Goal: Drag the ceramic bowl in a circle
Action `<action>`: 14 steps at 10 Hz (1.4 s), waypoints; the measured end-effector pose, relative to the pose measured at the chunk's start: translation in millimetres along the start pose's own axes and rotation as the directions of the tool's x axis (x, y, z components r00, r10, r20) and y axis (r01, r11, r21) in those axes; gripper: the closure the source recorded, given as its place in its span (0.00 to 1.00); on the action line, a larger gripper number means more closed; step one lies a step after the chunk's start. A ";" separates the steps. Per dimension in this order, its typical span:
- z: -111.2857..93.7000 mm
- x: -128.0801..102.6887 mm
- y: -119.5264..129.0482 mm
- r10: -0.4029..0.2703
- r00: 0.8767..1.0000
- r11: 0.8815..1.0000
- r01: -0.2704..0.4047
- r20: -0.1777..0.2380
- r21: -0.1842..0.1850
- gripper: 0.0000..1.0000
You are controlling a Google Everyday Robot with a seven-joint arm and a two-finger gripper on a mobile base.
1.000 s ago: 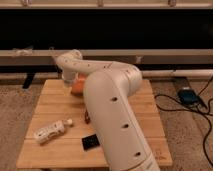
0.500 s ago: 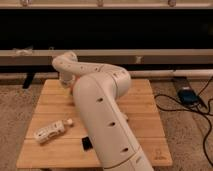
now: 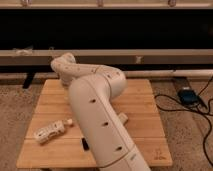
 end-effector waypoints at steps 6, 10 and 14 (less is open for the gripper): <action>11.1 19.8 6.4 0.029 0.998 0.996 -0.034 -0.056 -0.084 0.88; -1.7 -4.0 30.2 -0.071 0.997 0.994 0.070 -0.008 -0.088 1.00; -28.9 -39.7 81.4 -0.236 0.969 0.967 0.241 0.073 -0.080 1.00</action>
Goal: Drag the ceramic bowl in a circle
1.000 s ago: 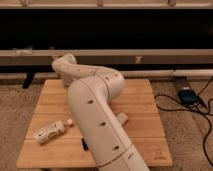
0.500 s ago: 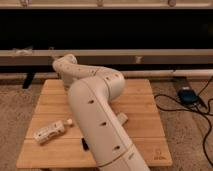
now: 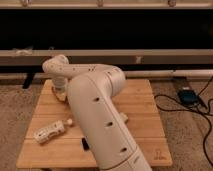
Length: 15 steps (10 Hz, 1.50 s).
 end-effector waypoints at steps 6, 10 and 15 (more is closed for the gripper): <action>-22.5 -12.6 97.1 -0.199 0.980 0.973 0.200 0.014 -0.112 1.00; -32.8 45.9 99.1 -0.105 0.994 0.981 0.097 -0.039 -0.169 1.00; -21.8 121.1 27.1 0.070 0.992 0.987 -0.084 -0.109 -0.134 1.00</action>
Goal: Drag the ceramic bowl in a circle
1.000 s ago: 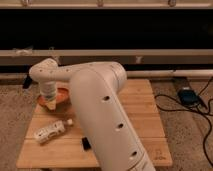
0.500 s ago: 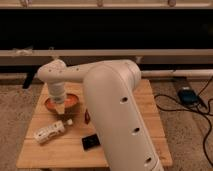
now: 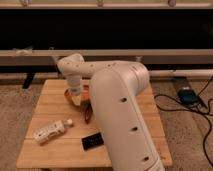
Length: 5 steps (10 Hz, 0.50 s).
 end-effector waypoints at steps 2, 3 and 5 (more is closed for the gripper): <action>4.0 -7.9 -22.6 -0.012 1.000 1.000 0.012 -0.004 0.018 1.00; 5.1 -23.0 -29.5 -0.034 0.999 0.999 0.034 -0.006 0.025 1.00; 6.0 -67.7 -33.8 -0.093 0.996 0.995 0.093 0.000 0.038 1.00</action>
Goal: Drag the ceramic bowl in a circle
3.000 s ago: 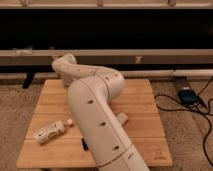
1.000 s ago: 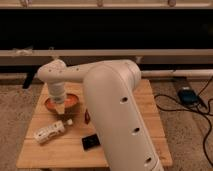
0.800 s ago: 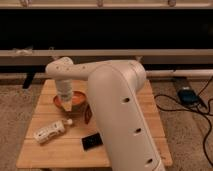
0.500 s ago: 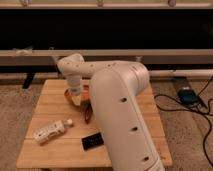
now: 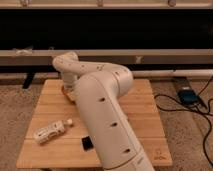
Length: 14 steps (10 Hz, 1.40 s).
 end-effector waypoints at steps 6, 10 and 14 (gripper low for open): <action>-9.8 -108.2 59.3 -0.261 0.963 0.965 0.260 0.065 0.010 1.00; -20.4 -64.9 98.1 -0.231 0.969 0.969 0.237 0.086 -0.067 1.00; -27.7 8.0 131.9 -0.099 0.991 0.984 0.111 0.089 -0.141 1.00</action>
